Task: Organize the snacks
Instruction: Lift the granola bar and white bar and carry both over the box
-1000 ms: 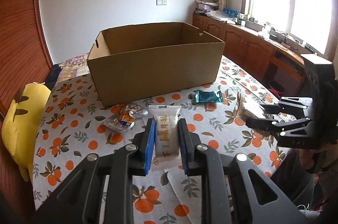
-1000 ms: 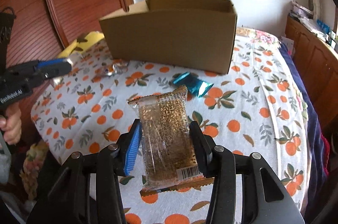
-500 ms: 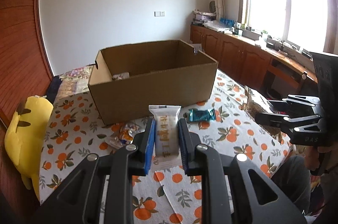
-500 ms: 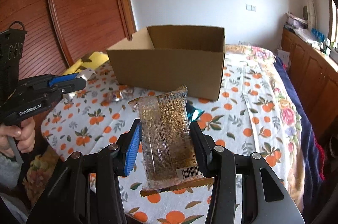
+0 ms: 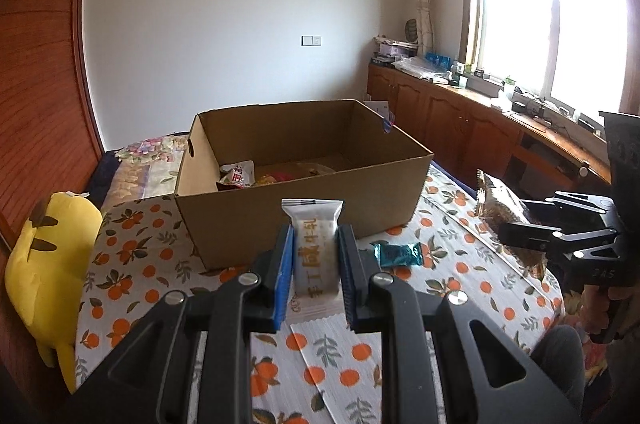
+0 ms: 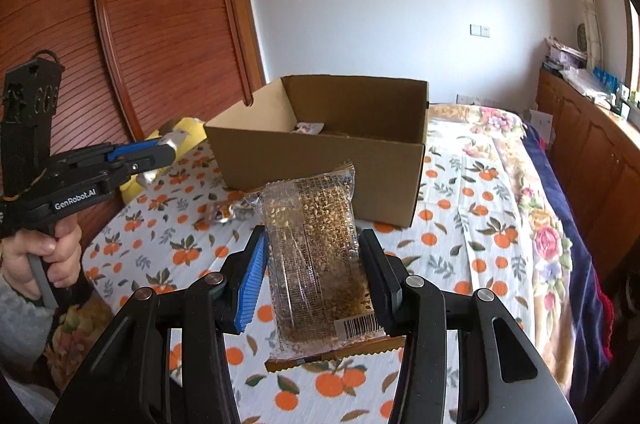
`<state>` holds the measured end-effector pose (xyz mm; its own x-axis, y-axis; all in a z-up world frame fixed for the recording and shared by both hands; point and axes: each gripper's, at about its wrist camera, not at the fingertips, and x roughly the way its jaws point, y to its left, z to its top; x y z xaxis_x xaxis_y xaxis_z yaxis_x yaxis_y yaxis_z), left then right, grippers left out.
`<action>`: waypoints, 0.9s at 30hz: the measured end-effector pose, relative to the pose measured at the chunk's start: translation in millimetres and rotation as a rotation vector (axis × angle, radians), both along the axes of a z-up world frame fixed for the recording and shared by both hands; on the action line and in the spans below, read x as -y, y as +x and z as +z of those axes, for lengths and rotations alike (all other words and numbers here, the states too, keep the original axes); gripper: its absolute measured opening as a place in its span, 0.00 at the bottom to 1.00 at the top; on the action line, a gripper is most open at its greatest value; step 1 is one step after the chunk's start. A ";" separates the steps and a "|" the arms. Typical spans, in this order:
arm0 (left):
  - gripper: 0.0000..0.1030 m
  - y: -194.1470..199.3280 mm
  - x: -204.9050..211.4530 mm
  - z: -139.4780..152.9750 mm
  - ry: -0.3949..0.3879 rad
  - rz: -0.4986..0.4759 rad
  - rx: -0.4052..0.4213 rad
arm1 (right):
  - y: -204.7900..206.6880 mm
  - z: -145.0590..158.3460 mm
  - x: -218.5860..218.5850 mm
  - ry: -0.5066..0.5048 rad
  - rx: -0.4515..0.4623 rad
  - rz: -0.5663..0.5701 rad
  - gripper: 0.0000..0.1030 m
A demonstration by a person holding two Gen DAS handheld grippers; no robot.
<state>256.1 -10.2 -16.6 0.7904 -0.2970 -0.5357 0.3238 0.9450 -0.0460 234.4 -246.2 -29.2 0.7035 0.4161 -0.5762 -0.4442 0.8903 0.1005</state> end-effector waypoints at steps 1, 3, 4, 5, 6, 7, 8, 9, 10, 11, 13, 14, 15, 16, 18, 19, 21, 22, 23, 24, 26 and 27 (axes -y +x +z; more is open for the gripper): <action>0.18 4.2 -0.5 -1.1 -0.001 0.003 0.000 | 4.1 0.2 -0.1 0.002 0.001 0.000 0.45; 0.18 12.8 -0.7 -3.0 -0.002 0.007 -0.001 | 12.8 0.8 -0.6 0.006 0.001 0.001 0.45; 0.18 18.6 -1.1 -3.9 -0.003 0.007 -0.002 | 16.5 1.1 -0.7 0.006 0.002 0.003 0.45; 0.18 22.9 -0.9 -4.0 -0.003 0.007 -0.004 | 20.2 1.6 -1.2 0.005 0.004 0.005 0.45; 0.18 28.2 -1.0 -4.4 -0.004 0.006 -0.005 | 26.0 2.3 -2.4 0.002 0.006 0.005 0.45; 0.18 34.3 -0.4 -4.0 -0.003 0.003 -0.006 | 30.4 2.8 -3.1 0.001 0.007 0.005 0.45; 0.18 39.7 0.7 -3.5 0.001 0.000 -0.008 | 35.7 3.7 -4.5 0.000 0.007 0.008 0.45; 0.18 45.3 2.5 -2.5 0.007 -0.005 -0.008 | 41.4 5.3 -5.9 -0.002 0.008 0.009 0.45; 0.18 50.8 3.8 -0.9 0.012 -0.010 -0.006 | 46.1 6.9 -6.8 -0.005 0.011 0.009 0.45; 0.18 56.6 5.1 1.3 0.018 -0.012 0.000 | 50.5 8.6 -7.6 -0.007 0.015 0.011 0.45; 0.18 68.2 6.2 5.8 0.021 -0.017 0.007 | 60.7 13.8 -10.5 -0.009 0.026 0.015 0.45; 0.18 73.5 6.1 7.4 0.020 -0.020 0.008 | 64.4 16.2 -11.3 -0.010 0.032 0.017 0.45; 0.18 78.0 6.5 9.2 0.019 -0.022 0.009 | 69.0 19.1 -12.7 -0.010 0.039 0.019 0.45; 0.18 83.4 7.0 11.0 0.021 -0.025 0.010 | 74.2 21.9 -14.4 -0.012 0.046 0.023 0.45; 0.18 94.1 7.3 14.7 0.028 -0.026 0.015 | 84.2 25.9 -17.8 -0.022 0.057 0.026 0.45; 0.18 97.5 7.4 15.9 0.032 -0.029 0.018 | 90.0 27.7 -20.6 -0.034 0.063 0.028 0.45; 0.18 106.0 6.7 18.1 0.046 -0.025 0.029 | 100.5 29.8 -24.6 -0.043 0.072 0.033 0.45; 0.18 111.7 5.6 18.9 0.050 -0.023 0.030 | 106.6 30.7 -26.3 -0.037 0.072 0.037 0.45; 0.18 115.8 4.3 19.0 0.052 -0.020 0.029 | 112.7 31.2 -28.5 -0.031 0.072 0.043 0.45; 0.18 120.0 2.5 18.8 0.053 -0.018 0.029 | 118.2 31.1 -31.1 -0.031 0.073 0.049 0.45; 0.18 129.6 -1.2 18.2 0.053 -0.012 0.030 | 128.1 30.4 -36.4 -0.040 0.080 0.056 0.45; 0.18 133.4 -2.6 17.1 0.054 -0.010 0.029 | 132.4 29.9 -38.4 -0.043 0.083 0.060 0.45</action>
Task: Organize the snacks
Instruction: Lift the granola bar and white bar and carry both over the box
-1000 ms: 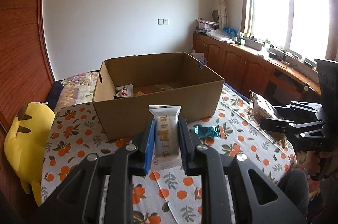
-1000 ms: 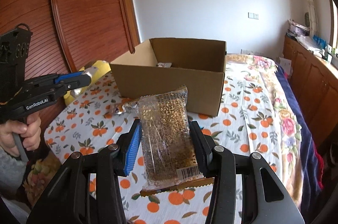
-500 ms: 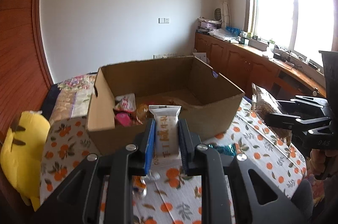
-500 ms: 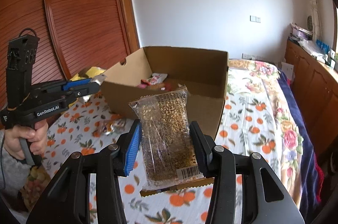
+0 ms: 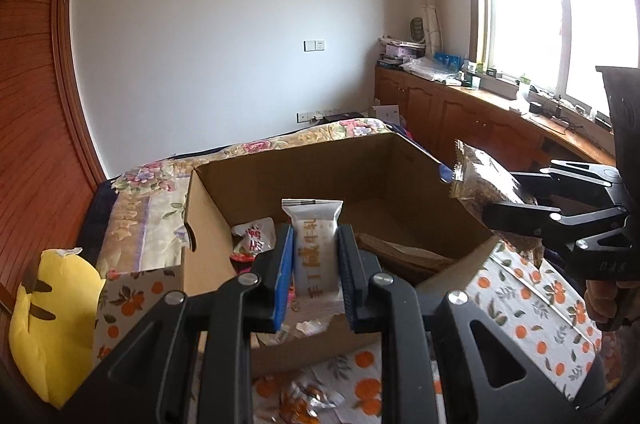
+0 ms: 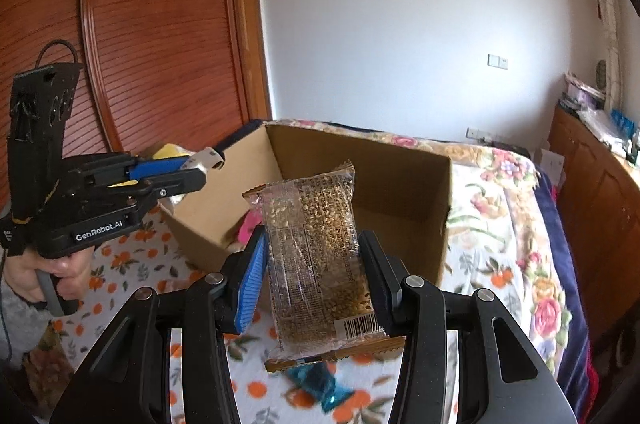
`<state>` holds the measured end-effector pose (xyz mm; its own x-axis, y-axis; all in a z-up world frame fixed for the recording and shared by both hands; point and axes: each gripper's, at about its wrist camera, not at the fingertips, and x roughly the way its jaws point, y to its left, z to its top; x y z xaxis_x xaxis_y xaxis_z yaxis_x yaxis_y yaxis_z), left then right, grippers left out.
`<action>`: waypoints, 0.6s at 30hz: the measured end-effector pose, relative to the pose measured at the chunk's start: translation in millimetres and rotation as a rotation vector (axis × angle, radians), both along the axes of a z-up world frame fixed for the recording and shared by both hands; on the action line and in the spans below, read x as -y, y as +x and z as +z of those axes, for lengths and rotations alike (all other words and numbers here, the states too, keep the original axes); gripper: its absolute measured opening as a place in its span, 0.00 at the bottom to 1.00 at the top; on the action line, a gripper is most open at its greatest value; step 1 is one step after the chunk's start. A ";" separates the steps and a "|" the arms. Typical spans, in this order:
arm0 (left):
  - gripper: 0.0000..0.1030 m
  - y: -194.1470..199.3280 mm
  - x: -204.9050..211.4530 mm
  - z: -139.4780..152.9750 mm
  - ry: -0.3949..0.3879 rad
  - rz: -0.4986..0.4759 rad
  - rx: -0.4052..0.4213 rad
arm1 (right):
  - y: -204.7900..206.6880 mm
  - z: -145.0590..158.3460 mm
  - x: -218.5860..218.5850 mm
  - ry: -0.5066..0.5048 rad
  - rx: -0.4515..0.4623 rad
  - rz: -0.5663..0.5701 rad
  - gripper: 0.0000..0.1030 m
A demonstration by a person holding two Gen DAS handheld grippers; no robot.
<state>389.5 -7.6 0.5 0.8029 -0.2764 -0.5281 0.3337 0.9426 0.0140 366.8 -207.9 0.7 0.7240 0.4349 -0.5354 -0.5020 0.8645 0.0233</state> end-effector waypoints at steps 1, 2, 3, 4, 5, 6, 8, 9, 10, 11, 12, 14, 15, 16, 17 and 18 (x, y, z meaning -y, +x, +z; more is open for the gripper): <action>0.18 5.4 -1.9 -1.3 0.001 0.005 -0.002 | 5.1 -0.8 -2.4 0.000 0.001 0.004 0.45; 0.18 9.6 -3.7 -3.1 0.003 0.009 -0.005 | 10.8 -2.6 -5.3 0.001 -0.001 0.010 0.45; 0.18 13.8 -5.3 -4.7 0.004 0.013 -0.009 | 14.3 -4.3 -7.5 0.000 -0.001 0.014 0.45; 0.18 17.2 -5.9 -6.0 0.007 0.015 -0.013 | 19.6 -6.3 -10.0 0.000 0.000 0.021 0.45; 0.18 21.1 -7.3 -8.0 0.009 0.019 -0.015 | 25.9 -9.3 -12.8 0.001 -0.002 0.025 0.45; 0.18 23.8 -8.5 -9.9 0.009 0.018 -0.017 | 29.8 -11.4 -14.9 0.001 -0.006 0.030 0.45; 0.18 27.7 -10.2 -14.8 0.009 0.024 -0.019 | 37.8 -16.5 -20.6 -0.020 -0.007 0.039 0.45; 0.18 29.6 -11.8 -17.7 0.003 0.028 -0.024 | 40.4 -19.4 -22.8 -0.029 0.000 0.040 0.45; 0.18 31.5 -12.5 -20.5 -0.003 0.029 -0.031 | 44.0 -22.4 -23.7 -0.029 -0.002 0.040 0.45; 0.18 33.7 -11.7 -24.1 -0.003 0.031 -0.040 | 47.5 -24.2 -24.1 -0.022 -0.008 0.040 0.45; 0.18 35.6 -11.8 -26.8 0.001 0.033 -0.043 | 51.0 -27.3 -22.8 -0.013 -0.017 0.039 0.45; 0.18 39.5 -11.3 -31.9 0.008 0.033 -0.052 | 56.5 -32.0 -21.9 -0.005 -0.026 0.038 0.45; 0.18 41.4 -10.9 -34.3 0.010 0.033 -0.056 | 58.2 -34.4 -21.5 0.000 -0.028 0.035 0.45; 0.18 43.2 -10.7 -35.9 0.009 0.034 -0.059 | 59.7 -36.5 -21.1 0.001 -0.031 0.032 0.45; 0.19 44.9 -9.7 -37.9 0.008 0.033 -0.064 | 62.0 -38.4 -21.7 0.003 -0.037 0.031 0.45; 0.19 46.2 -8.6 -39.7 0.006 0.032 -0.069 | 63.9 -41.8 -21.0 0.005 -0.043 0.027 0.45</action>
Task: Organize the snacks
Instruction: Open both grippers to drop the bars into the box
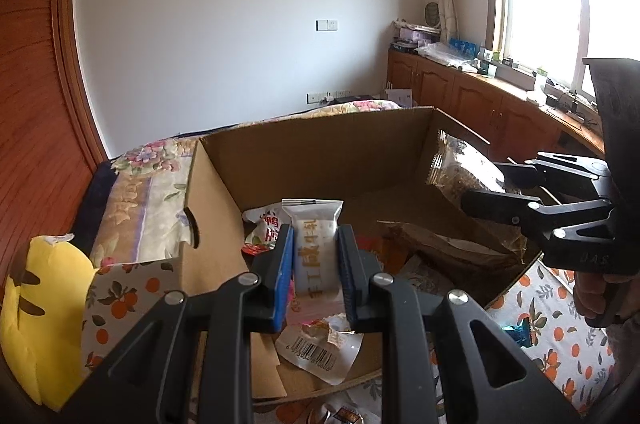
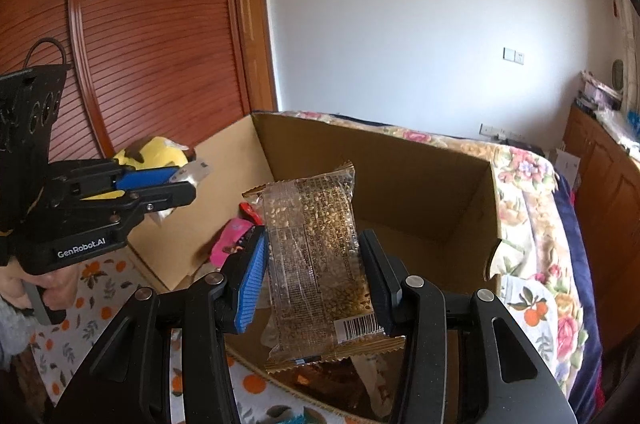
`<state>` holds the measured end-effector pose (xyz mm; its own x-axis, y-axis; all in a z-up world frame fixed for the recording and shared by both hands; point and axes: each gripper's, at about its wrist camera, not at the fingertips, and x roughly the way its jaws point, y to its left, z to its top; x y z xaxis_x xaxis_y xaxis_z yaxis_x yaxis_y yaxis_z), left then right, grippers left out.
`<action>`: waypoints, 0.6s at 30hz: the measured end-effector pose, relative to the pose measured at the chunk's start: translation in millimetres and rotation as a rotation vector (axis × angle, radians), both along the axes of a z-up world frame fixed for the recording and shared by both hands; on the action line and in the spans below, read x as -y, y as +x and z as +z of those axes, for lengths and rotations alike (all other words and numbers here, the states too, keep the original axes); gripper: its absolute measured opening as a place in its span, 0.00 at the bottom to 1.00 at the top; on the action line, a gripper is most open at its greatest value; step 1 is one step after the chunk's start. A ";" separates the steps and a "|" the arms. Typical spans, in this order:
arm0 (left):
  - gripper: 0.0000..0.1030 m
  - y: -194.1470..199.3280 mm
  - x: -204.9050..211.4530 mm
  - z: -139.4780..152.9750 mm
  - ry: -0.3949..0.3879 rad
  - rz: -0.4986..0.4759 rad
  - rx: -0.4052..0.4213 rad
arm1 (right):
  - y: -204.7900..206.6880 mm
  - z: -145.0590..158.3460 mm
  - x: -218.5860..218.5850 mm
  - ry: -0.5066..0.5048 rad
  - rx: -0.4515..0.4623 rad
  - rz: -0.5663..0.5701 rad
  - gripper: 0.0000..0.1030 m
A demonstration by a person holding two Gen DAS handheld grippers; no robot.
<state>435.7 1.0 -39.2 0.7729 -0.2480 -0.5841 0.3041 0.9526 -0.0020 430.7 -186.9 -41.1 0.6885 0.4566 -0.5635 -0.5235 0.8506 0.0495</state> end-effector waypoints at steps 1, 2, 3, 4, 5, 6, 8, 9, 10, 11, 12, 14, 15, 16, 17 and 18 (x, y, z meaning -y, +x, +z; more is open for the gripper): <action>0.19 0.8 1.5 -1.5 0.000 -0.001 -0.003 | 2.2 -2.4 -0.2 0.000 -0.005 -0.002 0.45; 0.19 2.3 3.3 -3.7 0.001 0.001 -0.005 | 4.2 -5.3 0.5 0.000 -0.012 -0.005 0.45; 0.20 3.3 4.6 -5.5 0.002 0.002 -0.009 | 6.3 -8.2 1.4 -0.002 -0.018 -0.008 0.45; 0.22 4.1 5.4 -7.4 0.002 0.002 -0.014 | 8.8 -10.6 2.1 -0.003 -0.024 -0.012 0.45; 0.22 5.0 5.1 -8.9 0.000 0.000 -0.017 | 9.9 -12.6 3.4 -0.003 -0.029 -0.014 0.45; 0.23 5.4 6.9 -11.3 0.001 -0.005 -0.026 | 10.8 -15.2 4.3 -0.002 -0.036 -0.015 0.45; 0.23 5.2 9.9 -14.8 0.014 -0.011 -0.031 | 11.9 -19.9 4.8 -0.006 -0.043 -0.020 0.45; 0.23 5.2 10.7 -15.6 0.017 -0.012 -0.032 | 12.1 -22.0 5.2 -0.009 -0.046 -0.022 0.45; 0.23 5.5 10.9 -16.6 0.014 -0.011 -0.036 | 12.4 -23.6 5.2 -0.011 -0.048 -0.024 0.45; 0.24 5.6 10.9 -17.0 0.010 -0.011 -0.040 | 11.7 -24.5 4.6 -0.018 -0.043 -0.026 0.45; 0.24 5.4 10.8 -17.1 0.007 -0.010 -0.041 | 10.6 -24.6 3.9 -0.021 -0.039 -0.026 0.46; 0.28 4.2 10.2 -16.5 0.002 -0.009 -0.042 | 9.2 -24.5 3.2 -0.025 -0.037 -0.032 0.47; 0.28 3.5 9.7 -16.2 0.001 -0.008 -0.043 | 8.9 -24.4 3.3 -0.026 -0.039 -0.032 0.47; 0.29 2.7 8.2 -15.6 0.000 -0.007 -0.043 | 9.2 -24.7 3.3 -0.025 -0.039 -0.033 0.48; 0.31 1.0 7.6 -14.6 -0.002 -0.007 -0.041 | 8.5 -24.2 3.9 -0.023 -0.038 -0.032 0.50; 0.31 0.1 5.7 -14.4 -0.004 -0.009 -0.041 | 7.9 -23.7 3.9 -0.023 -0.037 -0.030 0.52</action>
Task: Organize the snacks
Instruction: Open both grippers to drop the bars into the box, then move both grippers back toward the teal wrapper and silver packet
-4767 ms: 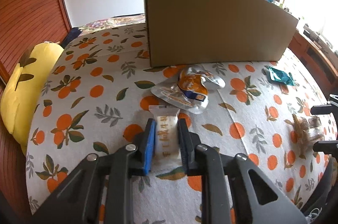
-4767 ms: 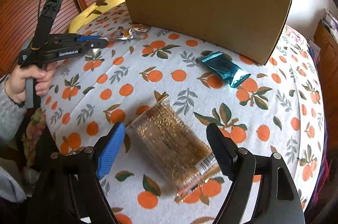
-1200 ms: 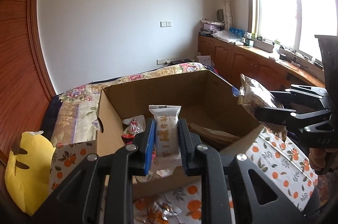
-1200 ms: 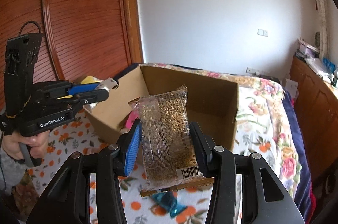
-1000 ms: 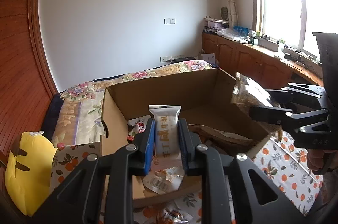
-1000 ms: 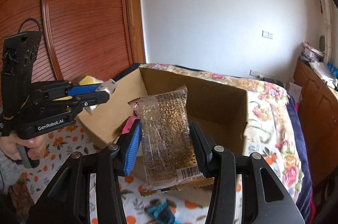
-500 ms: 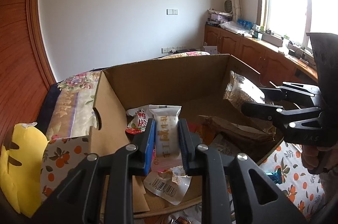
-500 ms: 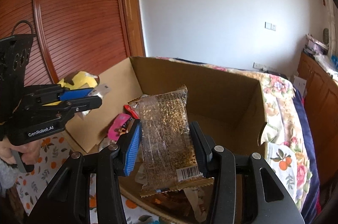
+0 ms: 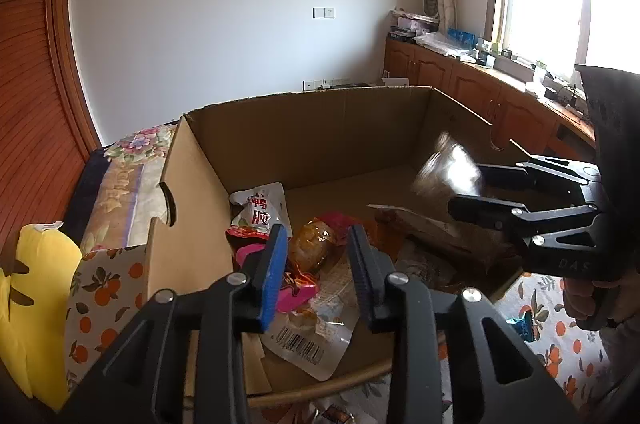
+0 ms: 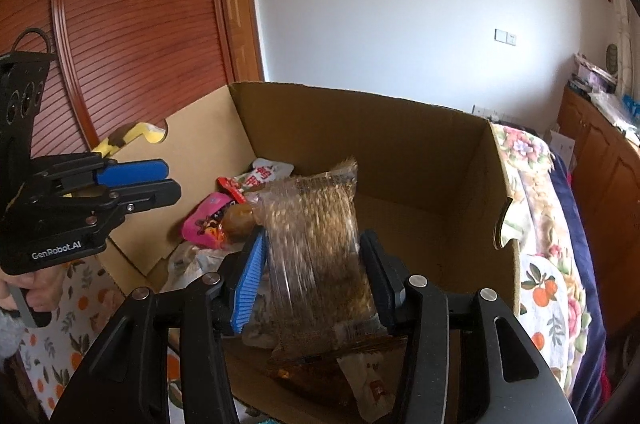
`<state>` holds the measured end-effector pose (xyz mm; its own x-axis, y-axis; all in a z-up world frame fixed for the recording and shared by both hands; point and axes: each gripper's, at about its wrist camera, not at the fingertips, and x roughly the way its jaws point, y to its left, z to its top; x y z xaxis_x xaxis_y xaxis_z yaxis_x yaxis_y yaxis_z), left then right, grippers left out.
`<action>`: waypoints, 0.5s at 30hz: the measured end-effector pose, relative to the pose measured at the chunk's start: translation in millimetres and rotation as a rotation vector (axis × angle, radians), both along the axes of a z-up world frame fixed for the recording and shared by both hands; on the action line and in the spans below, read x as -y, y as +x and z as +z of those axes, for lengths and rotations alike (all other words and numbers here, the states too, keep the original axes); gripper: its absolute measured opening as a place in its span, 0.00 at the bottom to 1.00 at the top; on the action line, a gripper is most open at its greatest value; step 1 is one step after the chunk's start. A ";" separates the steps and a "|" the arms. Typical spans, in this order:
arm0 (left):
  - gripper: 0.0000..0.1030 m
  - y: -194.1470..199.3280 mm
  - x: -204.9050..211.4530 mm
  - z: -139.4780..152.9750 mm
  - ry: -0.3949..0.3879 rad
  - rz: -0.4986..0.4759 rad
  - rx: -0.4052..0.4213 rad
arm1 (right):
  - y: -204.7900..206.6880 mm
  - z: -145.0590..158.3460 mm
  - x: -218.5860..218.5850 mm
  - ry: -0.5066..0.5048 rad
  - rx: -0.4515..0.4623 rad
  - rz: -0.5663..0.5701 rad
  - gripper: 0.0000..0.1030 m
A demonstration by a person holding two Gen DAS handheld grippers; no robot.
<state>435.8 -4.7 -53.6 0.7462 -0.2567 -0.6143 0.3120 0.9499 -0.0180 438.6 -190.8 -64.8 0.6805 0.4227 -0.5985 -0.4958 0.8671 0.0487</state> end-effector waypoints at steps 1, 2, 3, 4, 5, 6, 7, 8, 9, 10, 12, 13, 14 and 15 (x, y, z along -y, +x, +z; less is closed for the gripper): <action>0.31 -1.2 -0.2 0.7 0.000 -0.003 -0.002 | -1.3 0.8 -0.9 -0.002 0.003 0.005 0.59; 0.31 -2.5 0.0 1.8 0.002 -0.006 -0.004 | -2.1 0.8 -2.6 -0.012 0.005 0.010 0.63; 0.31 -4.2 0.5 3.2 0.006 -0.004 -0.002 | -4.3 1.4 -5.0 -0.035 0.013 0.009 0.63; 0.31 -5.6 1.0 4.6 0.007 -0.003 0.000 | -5.8 2.6 -4.9 -0.041 0.023 0.004 0.63; 0.31 -8.5 1.1 6.9 0.004 -0.006 0.003 | -7.8 4.6 -4.1 -0.040 0.029 0.002 0.63; 0.31 -10.9 1.2 8.8 0.003 -0.005 0.006 | -9.8 6.6 -3.0 -0.032 0.026 0.004 0.63; 0.31 -14.5 1.2 11.8 0.003 -0.005 0.010 | -11.6 8.7 -2.4 -0.026 0.027 0.004 0.63; 0.31 -17.0 1.3 13.6 0.004 -0.006 0.014 | -14.0 11.0 -2.0 -0.024 0.030 0.003 0.63; 0.31 -19.4 1.5 15.5 0.007 -0.007 0.017 | -17.8 14.4 -1.6 -0.026 0.036 0.003 0.63; 0.31 -23.1 1.9 18.4 0.010 -0.007 0.022 | -19.6 16.7 -1.8 -0.026 0.038 0.005 0.63; 0.31 -27.2 0.8 21.9 0.013 -0.008 0.025 | -25.6 22.3 -1.4 -0.027 0.042 0.007 0.63; 0.31 -29.5 1.5 24.1 0.015 -0.008 0.027 | -29.7 25.8 -0.9 -0.028 0.047 0.007 0.63; 0.31 -33.5 2.1 26.8 0.017 -0.010 0.031 | -33.4 28.8 -0.5 -0.029 0.052 0.007 0.63; 0.31 -36.0 2.6 29.2 0.019 -0.011 0.035 | -38.4 33.1 0.6 -0.029 0.057 0.007 0.63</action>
